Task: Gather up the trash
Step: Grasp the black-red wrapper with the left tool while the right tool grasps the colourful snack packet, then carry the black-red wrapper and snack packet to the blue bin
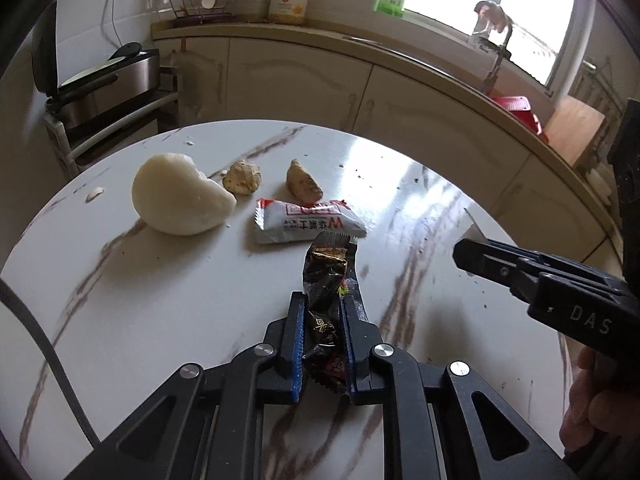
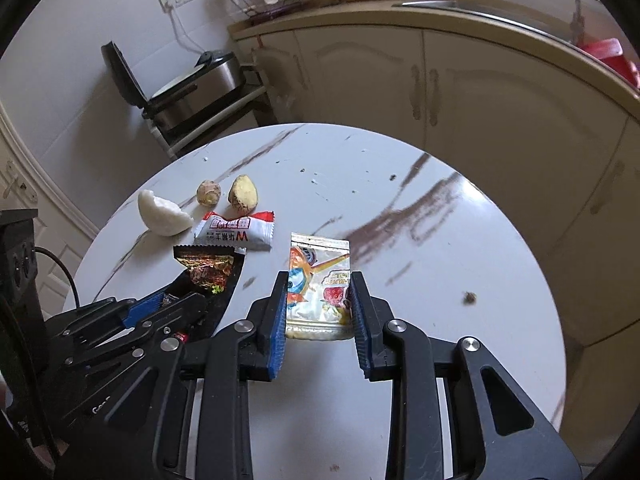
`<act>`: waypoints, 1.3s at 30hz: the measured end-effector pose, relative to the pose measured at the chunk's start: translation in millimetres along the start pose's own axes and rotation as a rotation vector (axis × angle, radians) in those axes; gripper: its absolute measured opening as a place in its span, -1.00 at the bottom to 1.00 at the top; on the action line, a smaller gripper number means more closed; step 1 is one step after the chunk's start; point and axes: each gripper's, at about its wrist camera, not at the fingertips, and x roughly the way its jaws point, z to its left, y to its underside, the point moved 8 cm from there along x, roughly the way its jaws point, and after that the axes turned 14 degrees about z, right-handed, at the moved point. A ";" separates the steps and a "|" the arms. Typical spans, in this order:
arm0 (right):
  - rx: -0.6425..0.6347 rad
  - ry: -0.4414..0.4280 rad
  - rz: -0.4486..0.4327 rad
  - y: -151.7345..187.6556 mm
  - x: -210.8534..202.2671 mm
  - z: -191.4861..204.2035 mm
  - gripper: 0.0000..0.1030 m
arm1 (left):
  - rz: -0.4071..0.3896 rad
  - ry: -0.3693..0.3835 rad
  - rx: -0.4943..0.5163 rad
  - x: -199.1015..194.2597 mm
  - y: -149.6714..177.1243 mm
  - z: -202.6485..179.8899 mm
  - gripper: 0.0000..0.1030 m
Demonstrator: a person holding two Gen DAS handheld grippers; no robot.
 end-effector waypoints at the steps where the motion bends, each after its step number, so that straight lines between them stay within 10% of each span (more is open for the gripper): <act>1: 0.002 0.000 -0.002 0.2 -1.3 -0.3 -0.48 | -0.001 0.004 0.001 -2.7 2.3 -2.3 -0.76; 21: 0.074 -0.025 -0.117 66.2 -83.7 -34.5 -0.49 | -0.101 0.029 0.192 -78.4 65.5 -103.0 -0.76; 39: 0.384 0.120 -0.220 195.6 -188.1 -200.3 -0.48 | -0.049 0.164 0.500 -50.9 111.3 -306.3 -0.76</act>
